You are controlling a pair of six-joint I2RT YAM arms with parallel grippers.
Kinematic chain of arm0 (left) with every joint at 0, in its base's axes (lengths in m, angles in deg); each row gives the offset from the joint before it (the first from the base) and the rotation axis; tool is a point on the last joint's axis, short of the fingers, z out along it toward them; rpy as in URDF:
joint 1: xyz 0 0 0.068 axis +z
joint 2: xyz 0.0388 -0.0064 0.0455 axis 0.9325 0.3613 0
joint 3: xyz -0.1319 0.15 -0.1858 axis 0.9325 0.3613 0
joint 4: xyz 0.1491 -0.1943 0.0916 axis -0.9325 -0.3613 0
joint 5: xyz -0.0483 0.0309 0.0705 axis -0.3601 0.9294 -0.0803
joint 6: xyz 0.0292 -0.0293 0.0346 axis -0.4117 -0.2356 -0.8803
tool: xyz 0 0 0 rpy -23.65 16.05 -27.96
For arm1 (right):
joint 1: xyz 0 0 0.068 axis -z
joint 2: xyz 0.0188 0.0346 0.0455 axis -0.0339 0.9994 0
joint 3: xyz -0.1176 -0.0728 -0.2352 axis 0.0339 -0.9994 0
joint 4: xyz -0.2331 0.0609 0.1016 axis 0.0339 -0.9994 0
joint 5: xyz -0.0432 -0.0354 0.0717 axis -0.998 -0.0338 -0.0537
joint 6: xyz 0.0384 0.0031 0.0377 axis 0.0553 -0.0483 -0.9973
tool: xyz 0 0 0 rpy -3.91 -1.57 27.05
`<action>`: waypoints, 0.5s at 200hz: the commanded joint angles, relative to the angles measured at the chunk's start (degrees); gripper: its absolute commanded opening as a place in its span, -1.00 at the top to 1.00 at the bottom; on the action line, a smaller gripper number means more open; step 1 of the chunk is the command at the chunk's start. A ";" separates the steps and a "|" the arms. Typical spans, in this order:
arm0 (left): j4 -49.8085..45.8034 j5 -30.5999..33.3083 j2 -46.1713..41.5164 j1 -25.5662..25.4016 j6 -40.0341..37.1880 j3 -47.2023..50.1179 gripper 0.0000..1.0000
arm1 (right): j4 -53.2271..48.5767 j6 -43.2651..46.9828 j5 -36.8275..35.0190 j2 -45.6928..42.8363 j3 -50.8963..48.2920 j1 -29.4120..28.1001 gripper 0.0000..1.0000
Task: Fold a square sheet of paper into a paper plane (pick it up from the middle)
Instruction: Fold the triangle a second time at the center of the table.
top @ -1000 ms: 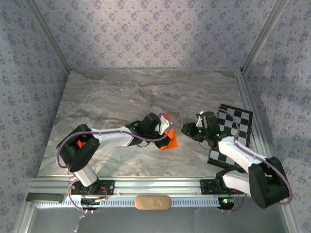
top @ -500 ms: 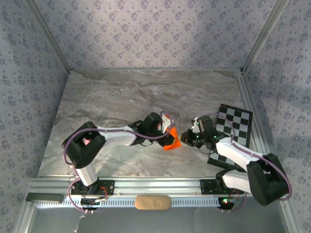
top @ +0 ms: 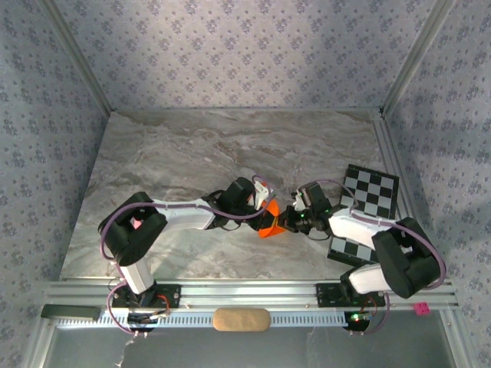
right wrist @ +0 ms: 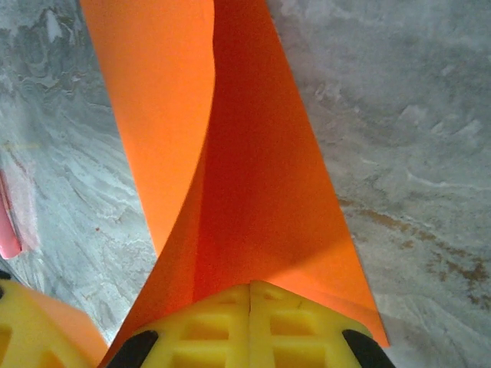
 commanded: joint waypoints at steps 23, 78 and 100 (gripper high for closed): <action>-0.63 -0.13 -0.78 1.48 -0.38 1.20 1.00 | -4.31 3.09 -3.89 3.06 1.50 -0.24 0.96; -4.28 0.44 -0.52 4.23 -1.23 1.00 1.00 | -5.68 3.71 -4.79 4.25 0.99 -0.58 0.98; -7.29 1.74 0.17 4.95 -2.08 -0.17 1.00 | -5.86 3.58 -4.88 4.27 1.16 -0.64 0.98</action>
